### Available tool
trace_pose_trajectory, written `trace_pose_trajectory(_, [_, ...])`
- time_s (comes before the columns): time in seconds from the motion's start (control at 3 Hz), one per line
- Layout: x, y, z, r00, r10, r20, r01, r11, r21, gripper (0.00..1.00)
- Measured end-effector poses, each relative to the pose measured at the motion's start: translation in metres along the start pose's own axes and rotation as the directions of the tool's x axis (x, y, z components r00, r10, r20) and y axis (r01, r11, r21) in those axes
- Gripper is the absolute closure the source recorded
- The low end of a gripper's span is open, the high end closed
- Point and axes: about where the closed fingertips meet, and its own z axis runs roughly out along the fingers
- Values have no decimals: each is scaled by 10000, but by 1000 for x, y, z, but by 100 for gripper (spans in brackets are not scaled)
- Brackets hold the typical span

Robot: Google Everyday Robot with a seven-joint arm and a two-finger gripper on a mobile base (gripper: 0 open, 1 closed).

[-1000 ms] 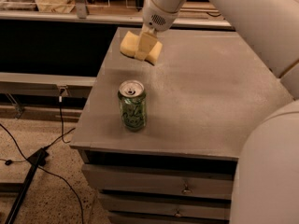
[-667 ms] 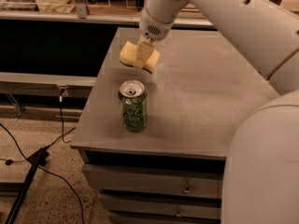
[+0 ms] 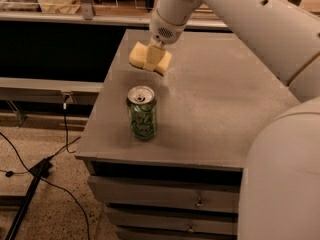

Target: Move sponge near water bottle

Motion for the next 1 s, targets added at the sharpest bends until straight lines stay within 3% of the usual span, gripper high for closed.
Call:
trace_pose_trajectory(0.33, [-1, 1, 3, 10000, -17, -14, 17, 10000, -46, 8])
trace_pose_trajectory(0.67, [-1, 1, 5, 10000, -25, -21, 24, 10000, -70, 0])
trace_pose_trajectory(1.0, [-1, 1, 5, 10000, -25, -21, 24, 10000, -70, 0])
